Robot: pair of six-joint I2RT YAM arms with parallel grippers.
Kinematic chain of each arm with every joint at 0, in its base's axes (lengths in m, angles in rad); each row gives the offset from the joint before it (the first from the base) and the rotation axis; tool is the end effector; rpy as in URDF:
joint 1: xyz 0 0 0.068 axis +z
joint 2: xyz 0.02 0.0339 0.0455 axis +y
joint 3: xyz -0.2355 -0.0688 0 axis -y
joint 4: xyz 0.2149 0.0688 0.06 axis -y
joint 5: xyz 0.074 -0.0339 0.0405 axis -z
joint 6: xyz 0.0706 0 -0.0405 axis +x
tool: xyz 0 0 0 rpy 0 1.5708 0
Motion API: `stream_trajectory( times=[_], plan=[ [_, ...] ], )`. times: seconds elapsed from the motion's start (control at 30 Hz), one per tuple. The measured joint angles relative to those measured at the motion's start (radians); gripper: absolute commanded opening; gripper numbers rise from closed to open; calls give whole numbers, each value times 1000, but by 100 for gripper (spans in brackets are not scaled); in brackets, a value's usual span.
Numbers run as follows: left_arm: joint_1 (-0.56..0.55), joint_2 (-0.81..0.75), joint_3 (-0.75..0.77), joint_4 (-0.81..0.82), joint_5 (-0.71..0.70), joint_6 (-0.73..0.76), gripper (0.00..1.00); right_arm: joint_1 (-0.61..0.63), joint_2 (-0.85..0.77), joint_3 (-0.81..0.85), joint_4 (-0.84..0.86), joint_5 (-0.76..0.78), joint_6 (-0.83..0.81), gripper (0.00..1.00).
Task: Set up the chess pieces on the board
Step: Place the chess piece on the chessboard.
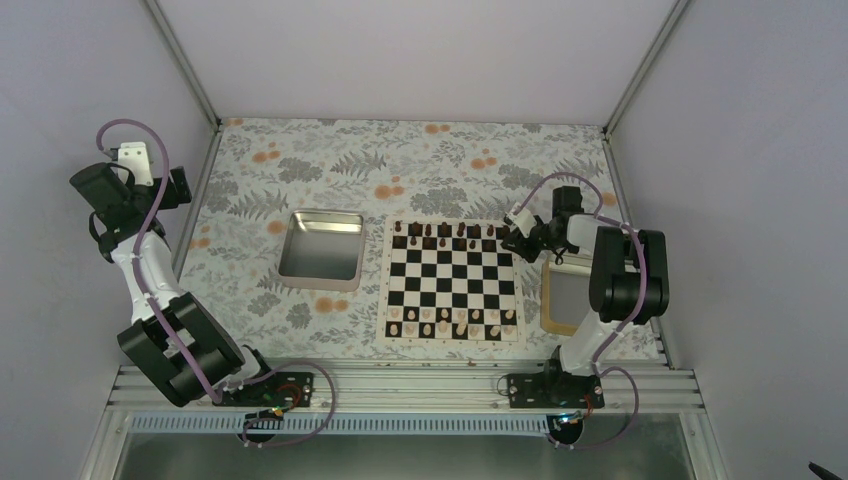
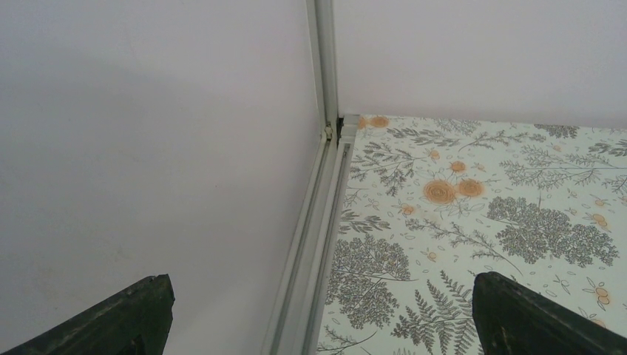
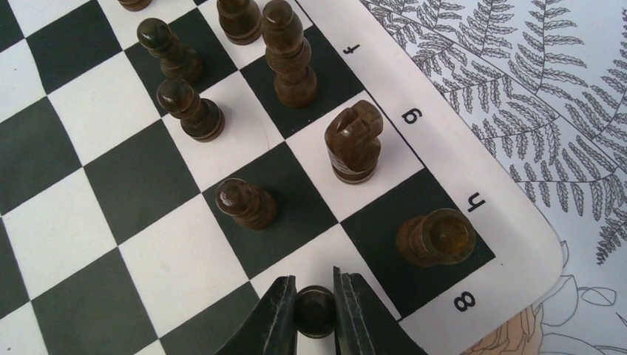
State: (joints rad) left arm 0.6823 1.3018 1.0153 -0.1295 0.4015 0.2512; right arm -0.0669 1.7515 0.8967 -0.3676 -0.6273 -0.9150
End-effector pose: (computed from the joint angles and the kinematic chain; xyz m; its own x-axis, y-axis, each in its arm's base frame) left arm 0.2562 0.1726 0.2812 -0.3791 -0.0132 -0.9253 -0.2155 0.9737 0.0744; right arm 0.2955 0.0217 0.0991 -0.4563 -0.6125 -0.6454 -0.8322 0.5506 0.0658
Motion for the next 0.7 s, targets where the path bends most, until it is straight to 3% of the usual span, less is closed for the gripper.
stream_trajectory(
  times=[0.23,0.53,0.7],
  plan=[
    [0,0,0,0,2,3,100,0,0,0,1,8,0,24],
    [0,0,0,0,13,4,100,0,-11,-11,-5,12,-2,26],
    [-2,-5,0,0,15,9,100,0,-127,-15,-64,38,-4,28]
  ],
)
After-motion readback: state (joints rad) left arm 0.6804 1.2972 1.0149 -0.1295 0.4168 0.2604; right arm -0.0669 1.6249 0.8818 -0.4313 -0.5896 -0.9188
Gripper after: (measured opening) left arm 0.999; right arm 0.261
